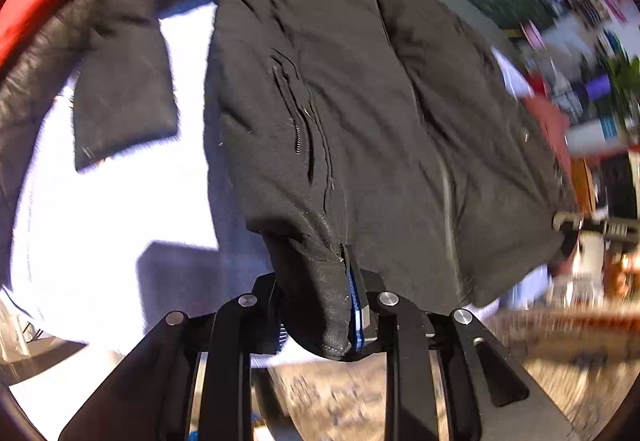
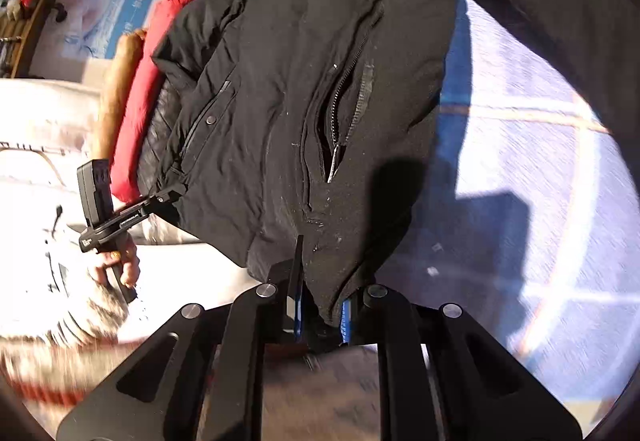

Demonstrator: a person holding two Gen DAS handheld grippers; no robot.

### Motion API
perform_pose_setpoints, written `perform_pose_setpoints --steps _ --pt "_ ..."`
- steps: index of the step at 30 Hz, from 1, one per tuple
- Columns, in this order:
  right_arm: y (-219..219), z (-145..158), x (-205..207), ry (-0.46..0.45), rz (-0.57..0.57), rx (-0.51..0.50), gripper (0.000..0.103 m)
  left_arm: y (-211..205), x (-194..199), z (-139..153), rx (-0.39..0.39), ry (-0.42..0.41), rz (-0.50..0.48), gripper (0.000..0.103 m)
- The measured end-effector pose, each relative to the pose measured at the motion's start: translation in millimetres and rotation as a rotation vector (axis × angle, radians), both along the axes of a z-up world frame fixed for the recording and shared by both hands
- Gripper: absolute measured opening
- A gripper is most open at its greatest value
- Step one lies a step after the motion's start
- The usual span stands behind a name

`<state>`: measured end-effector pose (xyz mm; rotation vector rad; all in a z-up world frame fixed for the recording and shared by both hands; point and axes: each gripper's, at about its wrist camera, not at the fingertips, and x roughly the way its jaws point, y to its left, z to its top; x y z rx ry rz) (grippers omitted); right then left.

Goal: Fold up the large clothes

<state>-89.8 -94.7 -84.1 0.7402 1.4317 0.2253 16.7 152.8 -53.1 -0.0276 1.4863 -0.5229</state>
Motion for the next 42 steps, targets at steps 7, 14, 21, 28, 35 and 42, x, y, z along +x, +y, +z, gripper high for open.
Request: perform_pose_setpoints --steps 7,14,21,28,35,42 --pt "-14 -48 -66 0.155 -0.020 -0.042 0.014 -14 -57 -55 0.044 0.132 -0.004 0.023" --pt "17 -63 -45 0.187 0.139 -0.254 0.038 -3 -48 -50 0.173 0.055 0.067 0.052" --pt "46 5 -13 0.053 0.235 -0.727 0.063 -38 -22 11 0.320 -0.243 0.009 0.087" --pt "105 -30 48 -0.012 0.373 -0.629 0.082 -78 0 -24 0.303 -0.186 -0.044 0.087" --pt "131 -112 88 0.182 0.352 -0.573 0.096 -98 -6 -88 0.429 -0.075 -0.127 0.094" --pt "143 -129 93 0.171 0.334 -0.621 0.099 -102 3 -116 0.409 -0.015 -0.077 0.098"
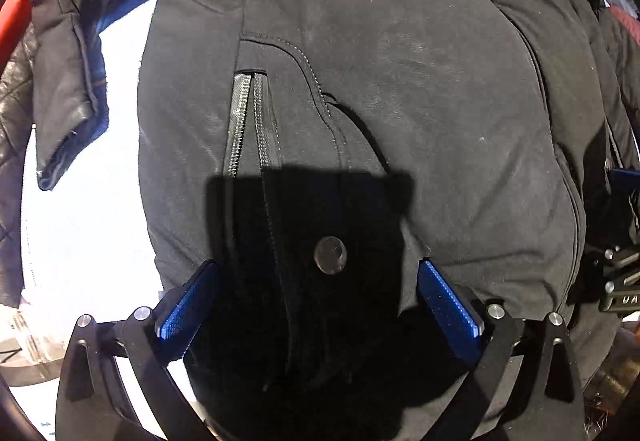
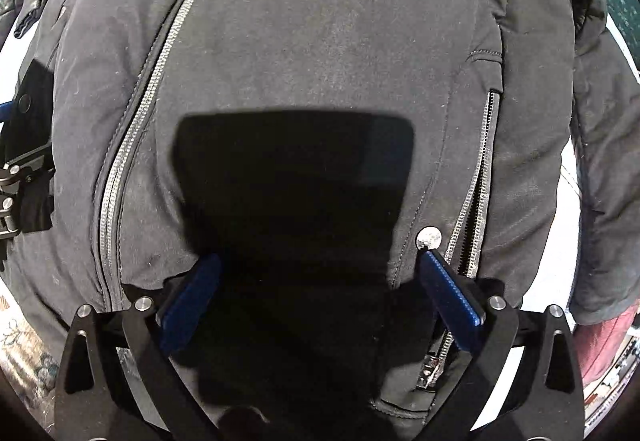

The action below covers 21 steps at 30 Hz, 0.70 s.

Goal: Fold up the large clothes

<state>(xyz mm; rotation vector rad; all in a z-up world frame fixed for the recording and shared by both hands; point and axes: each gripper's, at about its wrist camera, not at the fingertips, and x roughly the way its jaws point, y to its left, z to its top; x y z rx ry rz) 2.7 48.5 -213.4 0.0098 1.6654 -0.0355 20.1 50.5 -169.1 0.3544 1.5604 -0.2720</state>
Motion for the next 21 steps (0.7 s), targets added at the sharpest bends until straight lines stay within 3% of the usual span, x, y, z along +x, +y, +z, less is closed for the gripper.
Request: perform_pose_setpoints --steps 7,11,14,17,19,21 --pt "5 1 -5 -0.010 -0.004 0.009 0.099 -11 -5 -6 0.027 -0.019 0.014 0.098" --pt "-41 23 -12 -0.045 -0.075 0.092 0.098 -21 -8 -3 0.056 -0.019 0.025 0.098" --pt "-86 54 -16 -0.163 -0.261 0.158 0.098 -31 -14 10 0.079 -0.056 0.026 0.098" --pt "-162 77 -43 -0.261 -0.561 0.195 0.098 -42 -21 19 0.097 -0.098 0.008 0.097" --pt "-210 85 -70 -0.318 -0.744 0.160 0.098 -50 -24 23 0.108 -0.118 -0.014 0.097" --pt "-245 89 -97 -0.379 -0.858 0.119 0.098 -61 -27 29 0.110 -0.139 -0.044 0.097"
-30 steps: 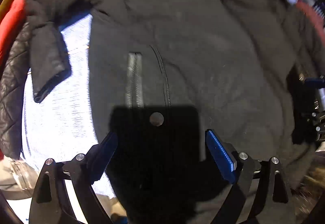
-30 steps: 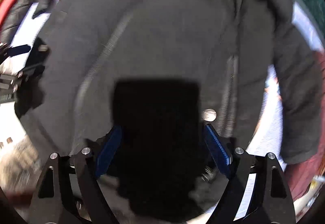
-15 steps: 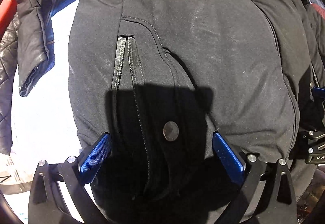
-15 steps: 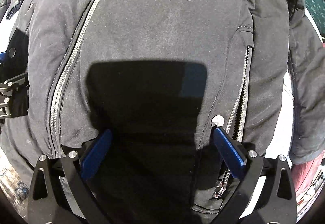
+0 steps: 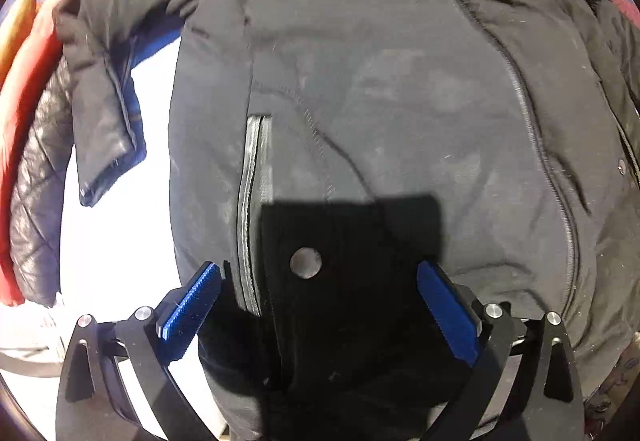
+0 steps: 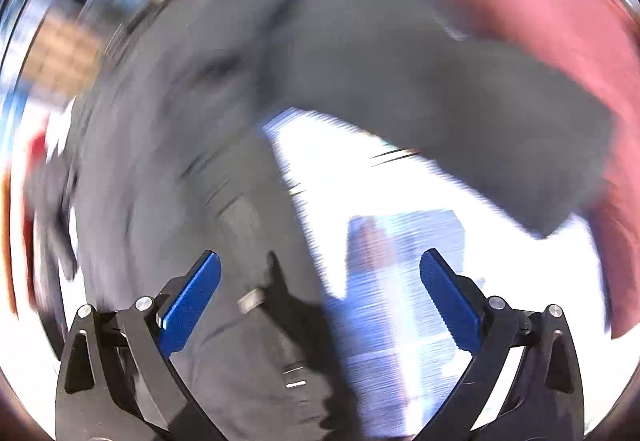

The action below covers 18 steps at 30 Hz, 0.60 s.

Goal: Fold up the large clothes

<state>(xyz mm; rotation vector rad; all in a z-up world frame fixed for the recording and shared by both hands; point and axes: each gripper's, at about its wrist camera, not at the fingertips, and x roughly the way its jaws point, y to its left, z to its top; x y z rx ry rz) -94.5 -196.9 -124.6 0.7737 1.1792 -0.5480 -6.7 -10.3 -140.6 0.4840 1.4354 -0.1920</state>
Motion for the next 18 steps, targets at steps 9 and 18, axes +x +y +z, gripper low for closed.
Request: perform_pose_setpoints --steps 9,18 --pt "-117 -8 -78 0.048 -0.273 -0.048 0.098 -45 -15 33 0.005 -0.064 -0.138 0.097" --pt "-124 -48 -36 0.075 -0.168 -0.027 0.046 -57 -36 40 0.044 -0.065 -0.225 0.097"
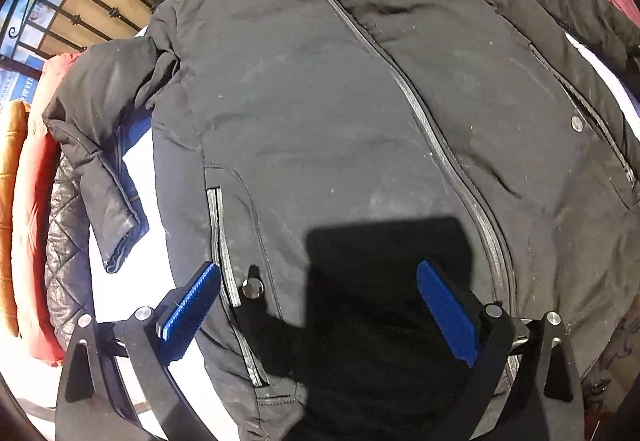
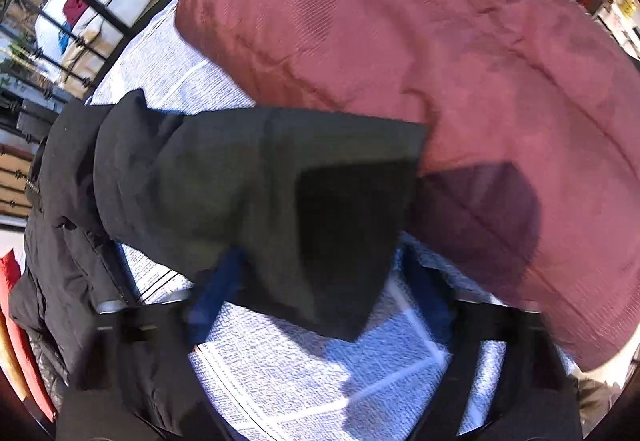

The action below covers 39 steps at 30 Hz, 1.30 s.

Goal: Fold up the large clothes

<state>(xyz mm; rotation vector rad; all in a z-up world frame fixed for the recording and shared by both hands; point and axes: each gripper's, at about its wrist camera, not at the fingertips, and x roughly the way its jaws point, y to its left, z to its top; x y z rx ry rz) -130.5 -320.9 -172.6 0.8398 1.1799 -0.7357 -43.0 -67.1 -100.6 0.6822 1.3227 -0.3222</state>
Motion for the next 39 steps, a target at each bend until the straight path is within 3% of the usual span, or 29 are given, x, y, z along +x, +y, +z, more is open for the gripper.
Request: perform_pose_setpoints --steps 1,2,5,8,11,13,15,19,24,26,29,33,39 --pt "3 7 6 0.029 0.024 -0.037 0.027 0 0 0 0.002 0.001 0.003 0.097" --pt "7 15 13 0.026 0.050 -0.048 0.020 2 0 0 0.002 0.000 0.008 0.097" --pt "16 53 24 -0.034 0.108 -0.097 0.015 11 6 -4 -0.003 0.007 0.030 0.097" --pt "15 105 28 -0.087 0.170 -0.216 0.014 11 9 -4 -0.010 0.002 0.040 0.097" --pt "-10 155 19 -0.145 0.150 -0.297 0.013 6 10 0 -0.025 -0.018 0.026 0.097" --pt "-40 179 15 -0.129 0.122 -0.363 0.013 2 9 2 -0.031 -0.025 0.012 0.097" --pt "-66 188 2 -0.113 0.091 -0.369 0.013 -1 7 2 -0.034 -0.030 -0.003 0.097" --pt "-111 167 -10 -0.090 0.023 -0.306 0.013 -4 5 2 -0.028 -0.033 -0.022 0.097" --pt "-152 116 -46 -0.117 -0.196 -0.086 0.020 1 6 3 -0.024 -0.033 0.005 0.097" --pt "-152 103 -53 -0.117 -0.246 -0.054 0.035 3 6 3 -0.020 -0.035 0.017 0.097" --pt "-147 111 -69 -0.196 -0.290 -0.062 0.058 6 6 4 -0.018 -0.037 0.034 0.097" --pt "-143 128 -94 -0.246 -0.368 -0.078 0.062 6 8 1 -0.022 -0.024 0.050 0.097" --pt "-135 100 -105 -0.210 -0.400 0.015 0.062 -8 10 4 -0.029 -0.040 0.004 0.097"
